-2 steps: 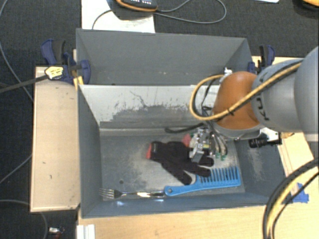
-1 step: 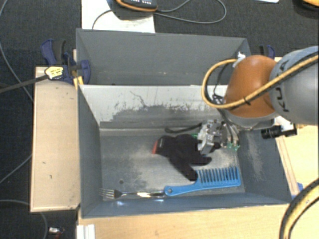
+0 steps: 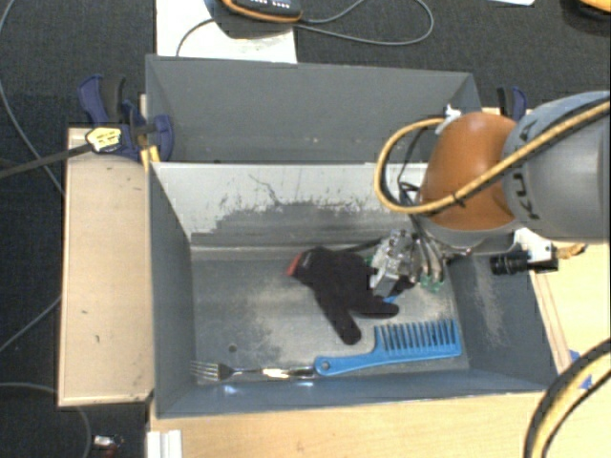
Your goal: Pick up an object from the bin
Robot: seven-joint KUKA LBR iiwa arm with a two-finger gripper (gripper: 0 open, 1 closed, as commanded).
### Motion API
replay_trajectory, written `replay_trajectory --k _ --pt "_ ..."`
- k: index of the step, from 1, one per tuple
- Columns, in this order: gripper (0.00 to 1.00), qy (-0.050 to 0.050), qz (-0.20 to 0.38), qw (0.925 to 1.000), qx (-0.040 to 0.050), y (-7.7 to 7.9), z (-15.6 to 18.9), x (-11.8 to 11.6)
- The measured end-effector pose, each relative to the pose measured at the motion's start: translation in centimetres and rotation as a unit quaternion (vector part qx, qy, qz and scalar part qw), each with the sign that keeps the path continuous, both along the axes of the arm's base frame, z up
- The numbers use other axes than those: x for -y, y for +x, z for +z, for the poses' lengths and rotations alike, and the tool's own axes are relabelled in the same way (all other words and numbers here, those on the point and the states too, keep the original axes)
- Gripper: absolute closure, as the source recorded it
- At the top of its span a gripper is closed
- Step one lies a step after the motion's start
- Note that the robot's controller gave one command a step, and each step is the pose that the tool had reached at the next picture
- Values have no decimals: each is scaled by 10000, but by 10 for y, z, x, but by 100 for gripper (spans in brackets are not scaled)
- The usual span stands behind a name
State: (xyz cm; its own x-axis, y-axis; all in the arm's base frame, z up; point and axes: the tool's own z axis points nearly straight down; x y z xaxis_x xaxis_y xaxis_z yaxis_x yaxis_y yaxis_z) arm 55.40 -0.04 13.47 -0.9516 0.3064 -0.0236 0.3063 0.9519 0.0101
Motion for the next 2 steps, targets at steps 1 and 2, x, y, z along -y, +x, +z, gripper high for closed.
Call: replay_trajectory --k 1,2 --pt "100 7 -336 9994 -75 -4 -41 -4" --pt "100 -34 1663 9861 -6 -15 -62 -40"
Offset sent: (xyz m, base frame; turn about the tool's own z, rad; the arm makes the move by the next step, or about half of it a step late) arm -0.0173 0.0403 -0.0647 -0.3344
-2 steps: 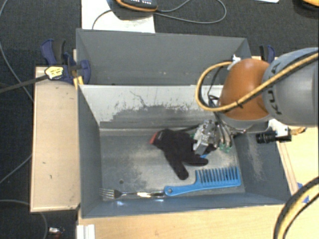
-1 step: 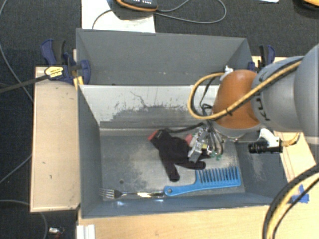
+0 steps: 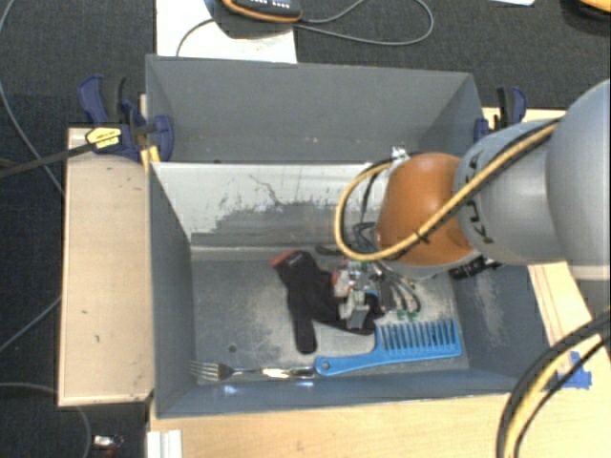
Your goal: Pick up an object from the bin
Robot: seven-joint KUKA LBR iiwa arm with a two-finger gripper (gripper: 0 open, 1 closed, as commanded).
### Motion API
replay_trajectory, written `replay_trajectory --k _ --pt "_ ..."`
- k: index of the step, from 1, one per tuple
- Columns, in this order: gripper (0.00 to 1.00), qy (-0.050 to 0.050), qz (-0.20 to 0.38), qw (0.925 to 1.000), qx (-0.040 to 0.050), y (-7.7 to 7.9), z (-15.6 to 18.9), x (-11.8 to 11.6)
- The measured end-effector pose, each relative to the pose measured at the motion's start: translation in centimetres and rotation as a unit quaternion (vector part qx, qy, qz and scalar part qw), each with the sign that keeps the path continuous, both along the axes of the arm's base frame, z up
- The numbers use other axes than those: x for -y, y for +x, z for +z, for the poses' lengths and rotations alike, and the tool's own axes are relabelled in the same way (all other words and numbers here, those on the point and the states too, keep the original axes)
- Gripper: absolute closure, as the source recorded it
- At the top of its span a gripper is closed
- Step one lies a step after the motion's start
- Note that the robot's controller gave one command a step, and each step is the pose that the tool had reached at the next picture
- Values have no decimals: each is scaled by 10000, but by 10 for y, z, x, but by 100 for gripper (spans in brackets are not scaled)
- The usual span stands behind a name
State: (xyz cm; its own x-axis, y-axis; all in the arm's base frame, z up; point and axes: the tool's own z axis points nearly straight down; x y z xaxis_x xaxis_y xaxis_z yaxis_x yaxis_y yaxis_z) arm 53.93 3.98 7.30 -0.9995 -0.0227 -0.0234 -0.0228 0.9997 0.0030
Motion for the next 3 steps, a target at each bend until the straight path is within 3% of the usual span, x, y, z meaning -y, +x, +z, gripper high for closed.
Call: replay_trajectory --k 1,2,3 --pt "100 0 -3 10000 0 0 0 0" --pt "100 -1 -20 10000 -39 -6 50 0" --pt "100 -5 65 10000 -35 -1 135 3"
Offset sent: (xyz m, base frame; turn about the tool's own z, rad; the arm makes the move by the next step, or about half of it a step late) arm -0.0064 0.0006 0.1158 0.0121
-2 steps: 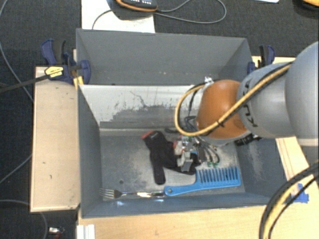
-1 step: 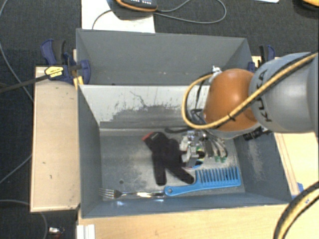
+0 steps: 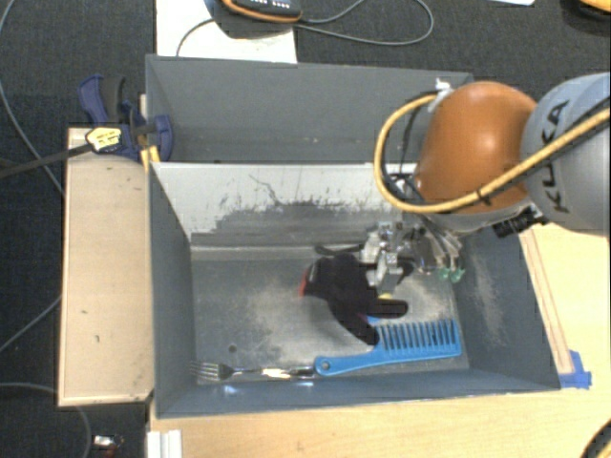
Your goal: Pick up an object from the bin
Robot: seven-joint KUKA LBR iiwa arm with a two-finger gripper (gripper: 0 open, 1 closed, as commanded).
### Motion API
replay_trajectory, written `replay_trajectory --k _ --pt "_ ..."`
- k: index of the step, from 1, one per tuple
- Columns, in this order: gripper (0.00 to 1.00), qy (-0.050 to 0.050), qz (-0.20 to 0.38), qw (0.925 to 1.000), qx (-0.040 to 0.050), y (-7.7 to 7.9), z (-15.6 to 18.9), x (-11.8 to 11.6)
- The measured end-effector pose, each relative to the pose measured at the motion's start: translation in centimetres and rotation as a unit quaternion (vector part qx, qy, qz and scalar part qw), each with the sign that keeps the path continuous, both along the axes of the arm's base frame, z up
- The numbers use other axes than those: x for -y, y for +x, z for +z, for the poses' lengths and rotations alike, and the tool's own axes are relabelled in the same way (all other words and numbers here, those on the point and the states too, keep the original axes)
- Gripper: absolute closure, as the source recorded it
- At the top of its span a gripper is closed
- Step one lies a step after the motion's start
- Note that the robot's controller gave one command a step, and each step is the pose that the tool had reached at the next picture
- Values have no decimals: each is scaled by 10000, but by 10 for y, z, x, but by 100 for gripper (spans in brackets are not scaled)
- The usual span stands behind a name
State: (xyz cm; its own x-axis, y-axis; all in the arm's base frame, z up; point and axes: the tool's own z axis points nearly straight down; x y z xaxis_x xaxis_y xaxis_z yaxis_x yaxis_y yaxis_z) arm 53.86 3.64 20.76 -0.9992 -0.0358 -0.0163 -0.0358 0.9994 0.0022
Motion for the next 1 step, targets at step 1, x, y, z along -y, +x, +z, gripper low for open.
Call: replay_trajectory --k 1 --pt "100 12 -175 9998 52 -3 60 -14"
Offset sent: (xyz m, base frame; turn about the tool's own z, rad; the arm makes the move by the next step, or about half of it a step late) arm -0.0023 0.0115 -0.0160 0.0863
